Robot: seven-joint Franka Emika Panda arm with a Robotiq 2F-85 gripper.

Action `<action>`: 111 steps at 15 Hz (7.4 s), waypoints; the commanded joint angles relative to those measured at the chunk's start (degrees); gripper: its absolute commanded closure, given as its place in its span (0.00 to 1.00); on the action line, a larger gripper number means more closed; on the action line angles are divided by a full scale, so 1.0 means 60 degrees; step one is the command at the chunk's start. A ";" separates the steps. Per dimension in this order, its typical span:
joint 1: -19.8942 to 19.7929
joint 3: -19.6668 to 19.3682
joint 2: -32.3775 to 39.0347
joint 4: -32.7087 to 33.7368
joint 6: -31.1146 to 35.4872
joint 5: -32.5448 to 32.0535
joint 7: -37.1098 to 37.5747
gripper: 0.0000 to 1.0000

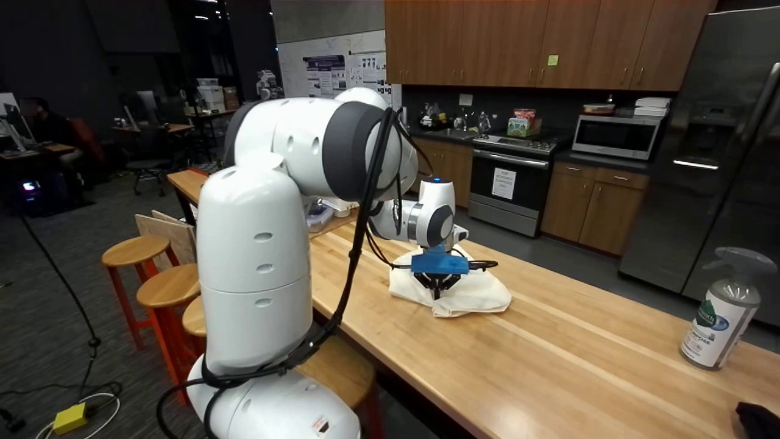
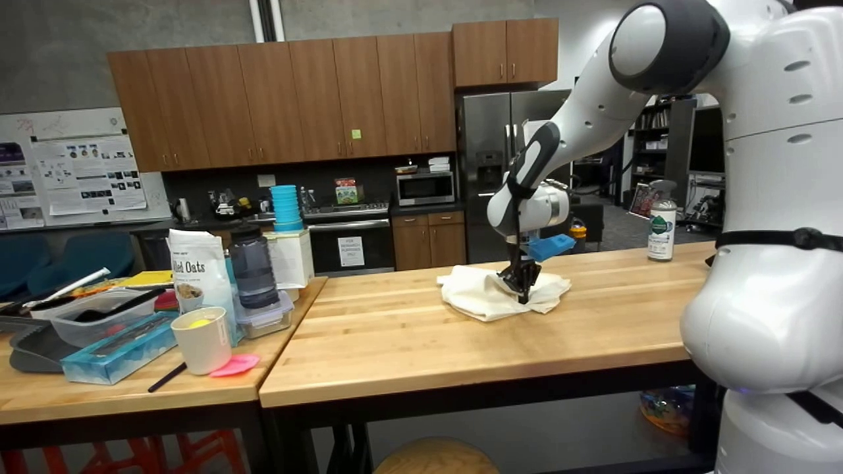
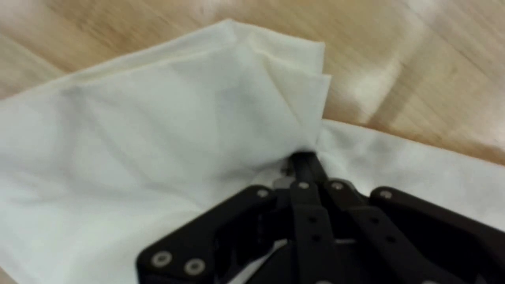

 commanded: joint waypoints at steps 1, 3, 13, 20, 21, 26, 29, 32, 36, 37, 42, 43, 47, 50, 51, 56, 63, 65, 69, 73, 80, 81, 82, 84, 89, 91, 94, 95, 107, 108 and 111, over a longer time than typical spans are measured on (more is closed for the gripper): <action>-0.0362 -0.0710 -0.0620 -0.0397 -0.0227 -0.0828 0.0858 1.00; -0.0512 -0.1030 -0.0339 0.0238 -0.0379 -0.1272 0.1290 1.00; 0.0158 -0.0711 0.1962 0.4016 -0.1344 -0.2128 0.1987 1.00; 0.1406 0.0527 0.2520 0.4564 -0.1014 -0.1958 0.1232 1.00; 0.1526 0.0630 0.2487 0.4521 -0.0998 -0.1984 0.1129 1.00; 0.1494 0.0888 0.2033 0.3967 -0.1002 -0.1741 0.0682 1.00; 0.1387 0.0758 0.1847 0.3651 -0.1113 -0.1799 0.0719 1.00; 0.1252 0.0644 0.1792 0.3384 -0.1385 -0.1900 0.0671 1.00; 0.1049 0.0556 0.1748 0.2931 -0.1975 -0.1980 0.0218 1.00; 0.0988 0.0536 0.1671 0.2776 -0.2065 -0.1996 0.0096 1.00; 0.0671 0.0474 0.0659 0.1460 -0.1882 -0.2288 -0.0961 1.00; 0.0622 0.0465 0.0424 0.1166 -0.1770 -0.2416 -0.1196 1.00; 0.0475 0.0373 -0.0683 -0.0360 -0.0793 -0.3164 -0.1693 1.00; 0.0506 0.0287 -0.1350 -0.1415 -0.0150 -0.3540 -0.1356 1.00; 0.0608 0.0319 -0.1213 -0.1426 -0.0026 -0.3666 -0.1013 1.00; 0.0709 0.0371 -0.1374 -0.1986 0.0368 -0.4069 0.0129 1.00; 0.0218 -0.0257 -0.1451 -0.2236 0.0301 -0.4736 0.2989 1.00; -0.0074 -0.0601 -0.1496 -0.2419 0.0344 -0.4963 0.3675 1.00; -0.0777 -0.1271 -0.1742 -0.2747 0.0238 -0.5186 0.4715 1.00; -0.1783 -0.2103 -0.2326 -0.3274 0.0033 -0.5506 0.5252 1.00; -0.2025 -0.2261 -0.0113 -0.1560 0.0079 -0.5031 0.4700 1.00; -0.1789 -0.2059 0.0272 -0.1135 -0.0046 -0.4997 0.4553 1.00; -0.1572 -0.1875 0.0483 -0.0823 -0.0191 -0.4989 0.4252 1.00; -0.1118 -0.1522 0.0708 -0.0369 -0.0441 -0.5135 0.4022 1.00; 0.0149 -0.0614 0.1289 0.0492 -0.0687 -0.5351 0.3663 1.00; 0.0621 -0.0262 0.1496 0.0743 -0.0647 -0.5441 0.3531 1.00; 0.0999 0.0031 0.1904 0.1295 -0.0705 -0.5490 0.2960 1.00; 0.1021 0.0013 0.2040 0.1512 -0.0794 -0.5450 0.2821 1.00; -0.0753 -0.1713 0.1505 0.1450 -0.0977 -0.4002 0.2927 1.00; -0.0900 -0.1873 0.1512 0.1438 -0.0974 -0.3949 0.3006 1.00; -0.1086 -0.2082 0.1726 0.1678 -0.1062 -0.3770 0.3144 1.00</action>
